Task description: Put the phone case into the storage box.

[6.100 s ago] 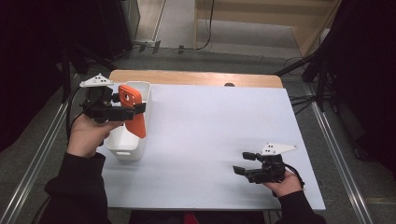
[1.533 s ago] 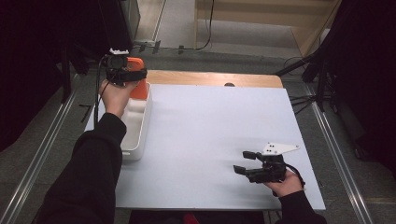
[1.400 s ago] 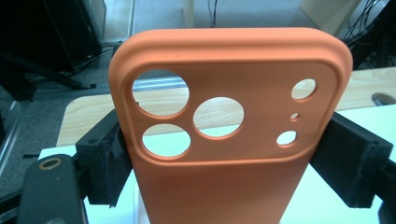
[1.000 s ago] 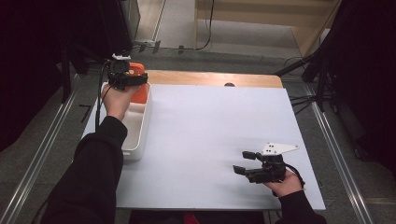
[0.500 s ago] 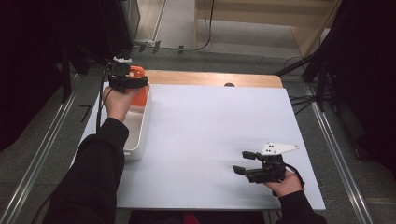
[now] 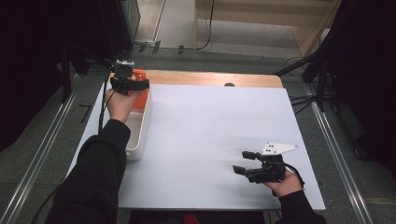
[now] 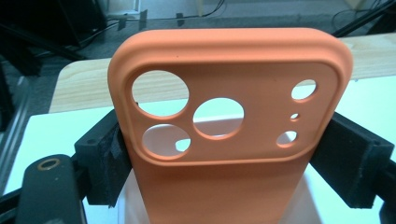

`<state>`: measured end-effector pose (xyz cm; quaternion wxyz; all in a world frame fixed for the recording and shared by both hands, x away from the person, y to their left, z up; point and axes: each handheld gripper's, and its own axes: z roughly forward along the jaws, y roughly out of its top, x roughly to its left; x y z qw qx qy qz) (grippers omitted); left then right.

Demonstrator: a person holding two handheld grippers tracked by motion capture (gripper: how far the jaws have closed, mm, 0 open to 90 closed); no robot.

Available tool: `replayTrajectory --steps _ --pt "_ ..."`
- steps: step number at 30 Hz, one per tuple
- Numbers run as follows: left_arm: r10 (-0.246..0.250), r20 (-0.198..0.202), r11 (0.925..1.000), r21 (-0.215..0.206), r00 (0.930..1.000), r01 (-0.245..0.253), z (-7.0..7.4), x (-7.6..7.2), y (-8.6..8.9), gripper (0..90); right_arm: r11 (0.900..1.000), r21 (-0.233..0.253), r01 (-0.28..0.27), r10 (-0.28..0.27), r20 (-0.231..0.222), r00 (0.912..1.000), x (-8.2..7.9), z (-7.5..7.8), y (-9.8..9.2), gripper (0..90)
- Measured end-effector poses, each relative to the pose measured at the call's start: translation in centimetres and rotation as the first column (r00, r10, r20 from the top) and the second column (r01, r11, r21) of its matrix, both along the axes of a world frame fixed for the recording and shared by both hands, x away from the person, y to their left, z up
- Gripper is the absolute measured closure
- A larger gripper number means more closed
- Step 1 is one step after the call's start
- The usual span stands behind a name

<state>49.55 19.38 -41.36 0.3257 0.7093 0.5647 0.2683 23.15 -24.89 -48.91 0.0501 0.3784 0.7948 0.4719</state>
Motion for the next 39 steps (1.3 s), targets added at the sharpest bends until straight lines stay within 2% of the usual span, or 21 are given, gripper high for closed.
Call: replayTrajectory --steps 19,24,31,34,39 --pt "-0.007 -0.011 0.9999 0.014 0.9999 0.007 -0.6 0.09 -0.33 14.8 1.0 0.003 0.001 -0.001 -0.001 1.0 -0.01 0.0 -0.02 25.6" --pt "-0.005 -0.015 0.9996 0.029 0.9999 0.006 -0.79 0.19 -0.33 14.8 1.0 0.003 0.002 -0.002 -0.002 1.0 -0.02 0.0 -0.03 25.6" --pt "-0.003 -0.01 0.9999 0.017 0.9999 0.004 -0.83 0.27 -0.35 14.6 1.0 0.003 0.002 -0.002 -0.003 1.0 0.0 -0.01 -0.05 25.6" --pt "0.006 -0.004 0.9996 0.027 1.0 -0.006 -0.85 0.3 -0.27 14.2 1.0 0.003 0.002 -0.002 -0.004 1.0 0.0 -0.01 -0.05 25.6" --pt "0.016 0.011 0.9998 0.009 0.9998 -0.016 -0.54 0.28 -0.04 11.7 1.0 0.004 0.002 -0.002 -0.003 1.0 -0.01 -0.01 -0.05 25.5"
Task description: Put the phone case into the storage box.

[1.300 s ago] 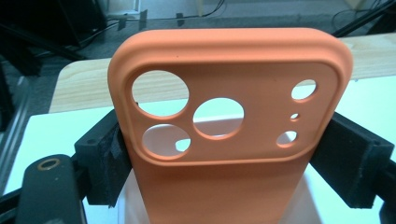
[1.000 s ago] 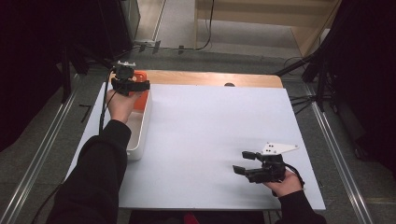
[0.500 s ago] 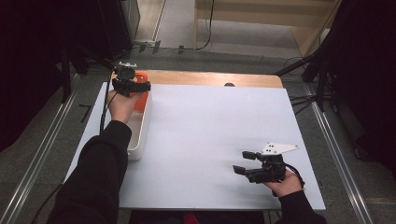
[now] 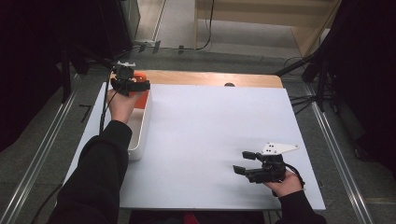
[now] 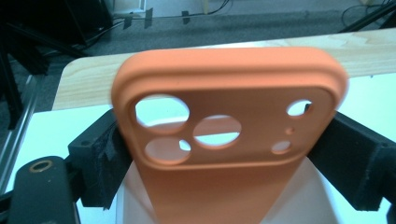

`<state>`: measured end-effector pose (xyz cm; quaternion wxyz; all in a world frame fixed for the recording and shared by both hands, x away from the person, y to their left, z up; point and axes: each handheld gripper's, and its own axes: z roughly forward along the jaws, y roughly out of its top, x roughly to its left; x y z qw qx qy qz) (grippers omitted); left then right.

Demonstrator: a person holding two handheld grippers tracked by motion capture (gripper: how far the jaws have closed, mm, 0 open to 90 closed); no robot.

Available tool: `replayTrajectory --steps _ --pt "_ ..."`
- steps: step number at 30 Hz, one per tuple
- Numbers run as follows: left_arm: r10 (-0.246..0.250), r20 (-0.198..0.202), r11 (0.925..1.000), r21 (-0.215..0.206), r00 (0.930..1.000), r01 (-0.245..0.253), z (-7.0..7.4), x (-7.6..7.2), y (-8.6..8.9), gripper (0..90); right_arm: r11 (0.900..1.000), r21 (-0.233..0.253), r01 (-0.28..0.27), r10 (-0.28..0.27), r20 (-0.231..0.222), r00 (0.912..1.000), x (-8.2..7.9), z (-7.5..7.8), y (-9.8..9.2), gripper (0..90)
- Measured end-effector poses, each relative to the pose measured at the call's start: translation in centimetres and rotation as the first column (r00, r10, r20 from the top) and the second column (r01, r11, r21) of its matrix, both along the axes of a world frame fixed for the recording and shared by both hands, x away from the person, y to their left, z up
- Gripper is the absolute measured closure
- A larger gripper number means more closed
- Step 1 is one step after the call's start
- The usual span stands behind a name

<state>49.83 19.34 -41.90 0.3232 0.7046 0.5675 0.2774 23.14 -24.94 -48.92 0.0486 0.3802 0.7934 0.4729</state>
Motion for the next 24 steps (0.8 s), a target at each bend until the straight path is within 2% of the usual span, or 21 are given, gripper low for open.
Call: replayTrajectory --steps 6,9,11,13,21,24 --pt "-0.01 0.0 0.9998 -0.017 0.9999 0.01 0.2 0.0 0.1 7.3 1.0 -0.001 0.0 0.0 -0.003 1.0 0.0 0.0 0.0 25.5" --pt "-0.02 -0.003 0.9996 -0.022 0.9998 0.02 0.3 -0.1 0.2 7.3 1.0 -0.001 -0.001 0.001 -0.001 1.0 0.0 0.0 0.0 25.5" --pt "-0.018 0.001 0.9998 -0.01 0.9998 0.018 0.4 -0.2 0.2 7.4 1.0 -0.001 -0.001 0.001 -0.001 1.0 0.0 0.0 0.0 25.5" --pt "-0.021 -0.002 0.9995 -0.023 0.9998 0.02 0.6 -0.2 0.4 7.4 1.0 -0.001 -0.001 0.001 -0.002 1.0 0.0 0.0 0.0 25.4" --pt "-0.038 -0.023 0.9986 -0.038 0.999 0.037 1.6 -0.6 0.7 8.3 1.0 0.0 0.001 -0.001 -0.005 1.0 0.0 0.0 0.0 25.5" --pt "-0.039 -0.016 0.9985 -0.04 0.9991 0.038 2.2 -0.9 0.9 8.4 1.0 -0.001 -0.004 0.004 -0.004 1.0 0.0 -0.1 0.0 25.5"
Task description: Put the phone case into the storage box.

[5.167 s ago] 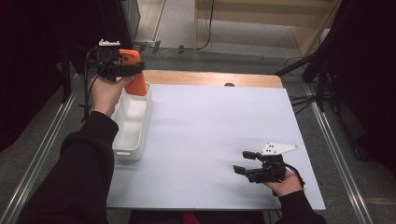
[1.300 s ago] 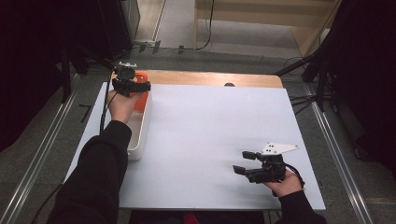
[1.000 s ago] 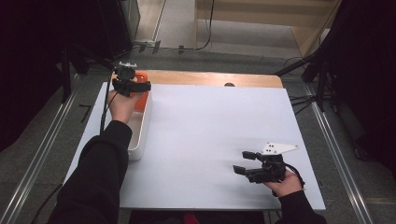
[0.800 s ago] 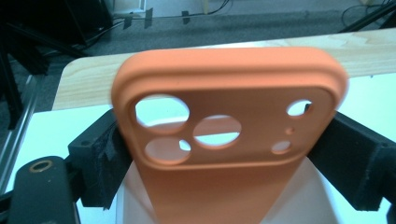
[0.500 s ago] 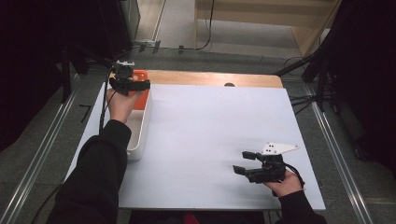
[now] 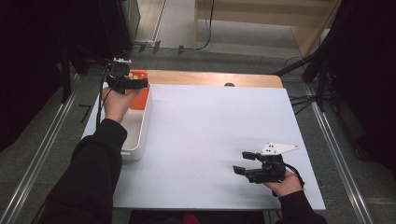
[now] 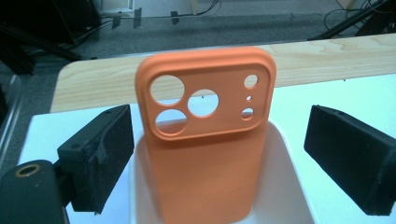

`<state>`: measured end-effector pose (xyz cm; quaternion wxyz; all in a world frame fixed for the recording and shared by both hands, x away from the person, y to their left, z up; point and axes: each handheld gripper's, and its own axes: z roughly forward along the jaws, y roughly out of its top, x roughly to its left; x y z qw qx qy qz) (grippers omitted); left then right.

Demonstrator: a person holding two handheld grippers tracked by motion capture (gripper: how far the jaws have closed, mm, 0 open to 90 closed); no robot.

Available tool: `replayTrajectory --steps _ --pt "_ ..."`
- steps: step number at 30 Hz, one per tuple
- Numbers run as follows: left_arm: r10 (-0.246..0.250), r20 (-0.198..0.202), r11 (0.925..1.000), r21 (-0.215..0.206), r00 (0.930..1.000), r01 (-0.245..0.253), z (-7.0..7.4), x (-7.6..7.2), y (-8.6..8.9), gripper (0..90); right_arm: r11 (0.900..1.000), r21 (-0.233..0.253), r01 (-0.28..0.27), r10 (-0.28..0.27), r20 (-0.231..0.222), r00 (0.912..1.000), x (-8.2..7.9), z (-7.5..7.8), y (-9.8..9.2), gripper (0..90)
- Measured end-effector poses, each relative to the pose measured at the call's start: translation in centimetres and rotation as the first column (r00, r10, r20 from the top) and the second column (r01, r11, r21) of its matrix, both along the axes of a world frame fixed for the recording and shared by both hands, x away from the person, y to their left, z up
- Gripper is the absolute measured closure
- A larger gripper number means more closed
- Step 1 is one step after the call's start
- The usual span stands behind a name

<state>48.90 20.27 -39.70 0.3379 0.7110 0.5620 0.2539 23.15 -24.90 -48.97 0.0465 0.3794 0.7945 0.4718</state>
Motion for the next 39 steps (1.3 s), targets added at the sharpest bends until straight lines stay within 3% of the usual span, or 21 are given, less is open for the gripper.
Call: replayTrajectory --steps 12,19,23,26,31,37,39 --pt "-0.046 -0.019 0.9974 -0.057 0.9988 0.045 2.0 -1.5 1.2 8.4 1.0 -0.003 -0.004 0.004 -0.004 1.0 0.0 -0.1 0.1 25.4" --pt "-0.111 -0.021 0.9888 -0.102 0.9936 0.108 2.9 -2.4 1.5 8.4 1.0 -0.004 -0.004 0.004 -0.005 1.0 0.0 -0.1 0.0 25.4" --pt "-0.152 -0.003 0.9832 -0.102 0.9883 0.151 3.2 -3.2 1.3 11.2 1.0 -0.004 -0.005 0.005 -0.008 1.0 0.0 -0.1 0.1 25.4" --pt "-0.193 -0.002 0.9741 -0.121 0.9812 0.191 3.5 -3.7 1.2 11.6 1.0 -0.004 -0.005 0.005 -0.007 1.0 0.0 -0.1 0.1 25.4" --pt "-0.267 0.018 0.9517 -0.151 0.9634 0.267 3.7 -4.3 1.2 12.7 1.0 -0.003 -0.005 0.005 -0.006 1.0 -0.1 -0.1 0.1 25.4" --pt "-0.313 0.015 0.9331 -0.181 0.9495 0.311 3.5 -4.8 1.2 14.0 1.0 -0.006 -0.007 0.007 -0.006 1.0 0.0 -0.1 0.1 25.4" --pt "-0.331 0.005 0.9234 -0.204 0.9435 0.325 3.4 -5.0 1.1 14.0 1.0 -0.006 -0.006 0.006 -0.007 1.0 0.0 -0.1 0.1 25.4"
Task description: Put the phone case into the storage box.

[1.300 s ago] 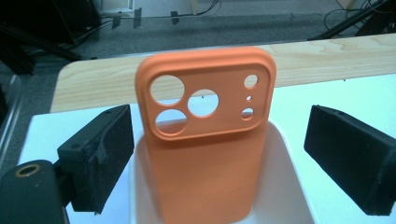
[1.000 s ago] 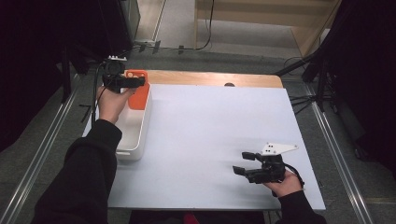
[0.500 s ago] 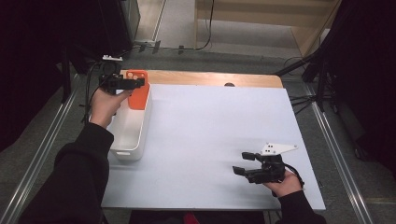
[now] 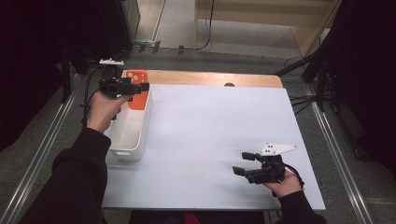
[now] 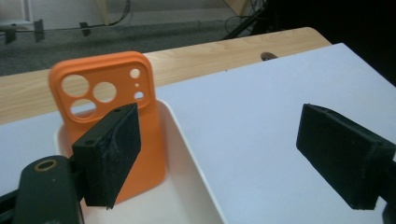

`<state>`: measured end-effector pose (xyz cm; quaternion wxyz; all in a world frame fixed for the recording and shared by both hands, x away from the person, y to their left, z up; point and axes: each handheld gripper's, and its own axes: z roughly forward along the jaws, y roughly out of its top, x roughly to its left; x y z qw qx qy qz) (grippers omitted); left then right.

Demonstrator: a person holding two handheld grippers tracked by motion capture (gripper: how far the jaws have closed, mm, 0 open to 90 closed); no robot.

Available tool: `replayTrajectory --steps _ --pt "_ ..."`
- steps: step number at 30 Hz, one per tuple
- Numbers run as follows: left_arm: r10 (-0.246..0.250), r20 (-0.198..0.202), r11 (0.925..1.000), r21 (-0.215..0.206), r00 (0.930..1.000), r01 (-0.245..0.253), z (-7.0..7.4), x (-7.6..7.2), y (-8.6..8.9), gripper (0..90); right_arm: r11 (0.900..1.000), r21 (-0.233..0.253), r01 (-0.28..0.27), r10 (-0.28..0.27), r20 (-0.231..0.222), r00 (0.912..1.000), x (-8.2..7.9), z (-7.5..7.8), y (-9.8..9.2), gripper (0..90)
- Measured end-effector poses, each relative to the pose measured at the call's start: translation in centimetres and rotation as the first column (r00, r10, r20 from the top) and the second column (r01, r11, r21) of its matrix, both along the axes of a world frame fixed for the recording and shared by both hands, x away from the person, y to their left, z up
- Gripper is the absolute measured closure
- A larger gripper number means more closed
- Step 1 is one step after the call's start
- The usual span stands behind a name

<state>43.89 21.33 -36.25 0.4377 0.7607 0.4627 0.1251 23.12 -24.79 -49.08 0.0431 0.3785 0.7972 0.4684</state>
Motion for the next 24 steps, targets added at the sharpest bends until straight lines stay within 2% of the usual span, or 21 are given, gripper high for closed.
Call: replayTrajectory --steps 3,9,21,24 --pt "-0.022 -0.011 0.9996 -0.016 0.9997 0.022 -0.1 -0.3 -0.3 18.0 1.0 0.0 -0.001 0.001 0.0 1.0 0.0 0.0 0.0 25.4" --pt "-0.067 -0.01 0.9978 -0.004 0.9977 0.067 -0.3 -0.8 -1.0 18.0 1.0 -0.006 -0.004 0.004 -0.001 1.0 0.0 0.0 0.0 25.4" --pt "-0.176 0.025 0.9835 0.046 0.984 0.175 -1.3 -2.1 -2.5 18.0 1.0 -0.005 -0.005 0.005 0.0 1.0 0.0 0.0 0.0 25.4" --pt "-0.199 0.027 0.9794 0.043 0.9797 0.197 -1.5 -2.5 -2.8 18.0 1.0 -0.004 -0.005 0.005 -0.002 1.0 0.0 0.0 0.0 25.4"
